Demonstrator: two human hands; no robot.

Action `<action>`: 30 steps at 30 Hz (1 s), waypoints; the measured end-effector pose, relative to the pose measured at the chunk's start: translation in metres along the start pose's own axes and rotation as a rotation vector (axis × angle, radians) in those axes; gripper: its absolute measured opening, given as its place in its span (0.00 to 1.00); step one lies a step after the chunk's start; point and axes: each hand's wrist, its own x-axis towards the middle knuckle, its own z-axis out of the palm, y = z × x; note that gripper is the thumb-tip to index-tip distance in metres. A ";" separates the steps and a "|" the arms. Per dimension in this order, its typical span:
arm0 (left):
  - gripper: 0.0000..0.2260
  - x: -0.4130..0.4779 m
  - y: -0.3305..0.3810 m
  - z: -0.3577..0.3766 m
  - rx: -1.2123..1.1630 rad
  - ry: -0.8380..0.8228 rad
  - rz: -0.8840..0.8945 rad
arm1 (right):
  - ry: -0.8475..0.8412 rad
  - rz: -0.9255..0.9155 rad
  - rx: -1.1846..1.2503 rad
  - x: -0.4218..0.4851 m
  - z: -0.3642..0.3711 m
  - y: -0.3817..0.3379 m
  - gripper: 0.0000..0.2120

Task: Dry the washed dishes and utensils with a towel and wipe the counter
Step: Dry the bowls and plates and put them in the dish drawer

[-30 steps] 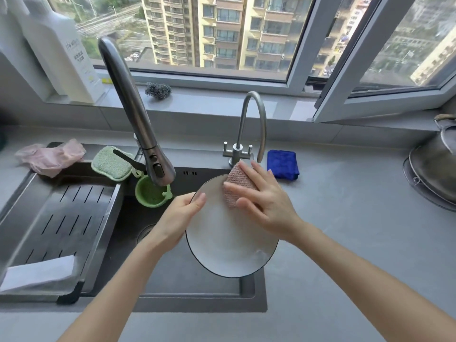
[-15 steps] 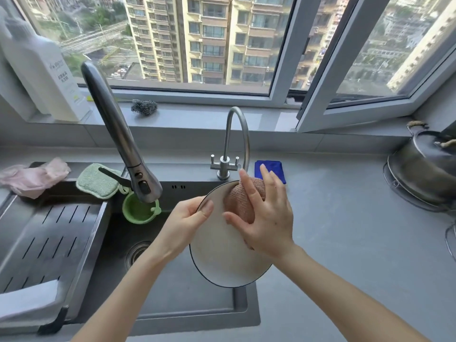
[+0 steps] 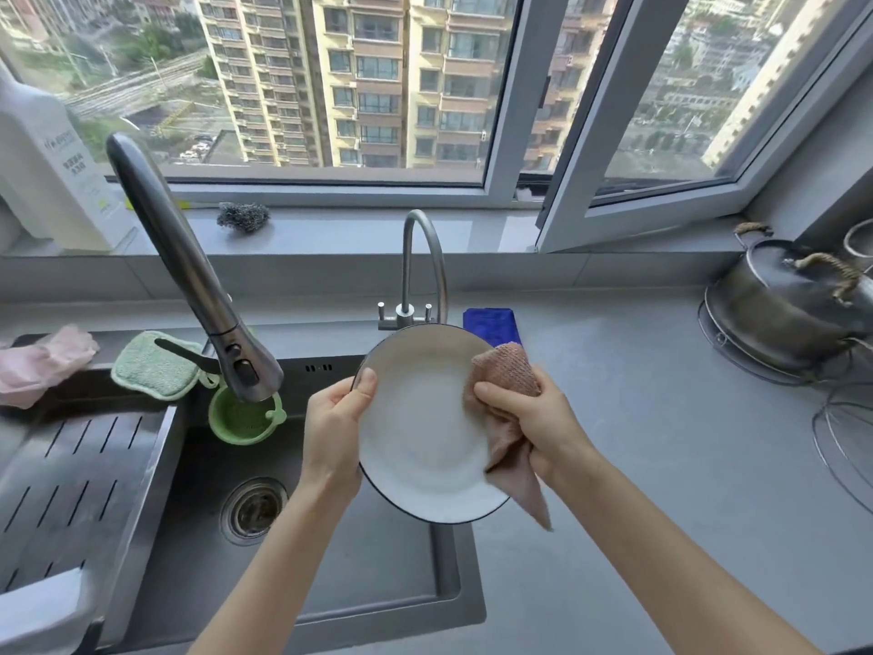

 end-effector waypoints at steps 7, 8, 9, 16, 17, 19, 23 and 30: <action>0.13 -0.025 -0.015 0.033 -0.102 0.197 0.162 | 0.350 0.028 0.290 -0.022 0.027 0.031 0.22; 0.12 -0.033 -0.019 0.032 -0.087 0.175 0.146 | 0.342 -0.013 0.255 -0.023 0.021 0.024 0.22; 0.11 -0.039 -0.022 0.031 -0.066 0.141 0.108 | 0.324 -0.059 0.179 -0.023 0.012 0.016 0.22; 0.17 0.006 0.008 0.033 0.507 -0.536 -0.047 | -0.211 -0.494 -0.797 -0.041 -0.035 -0.065 0.23; 0.19 0.011 0.012 0.044 0.605 -0.562 0.010 | -0.257 -0.545 -0.880 -0.037 -0.034 -0.074 0.21; 0.18 0.016 0.017 0.065 0.649 -0.484 0.192 | -0.261 -0.642 -0.908 -0.027 -0.034 -0.093 0.18; 0.18 0.018 0.022 0.092 0.513 -0.213 0.290 | -0.103 -0.576 -0.637 -0.004 -0.049 -0.105 0.23; 0.16 0.014 -0.002 0.152 0.083 0.371 0.089 | 0.402 -0.243 0.352 0.006 -0.039 -0.045 0.22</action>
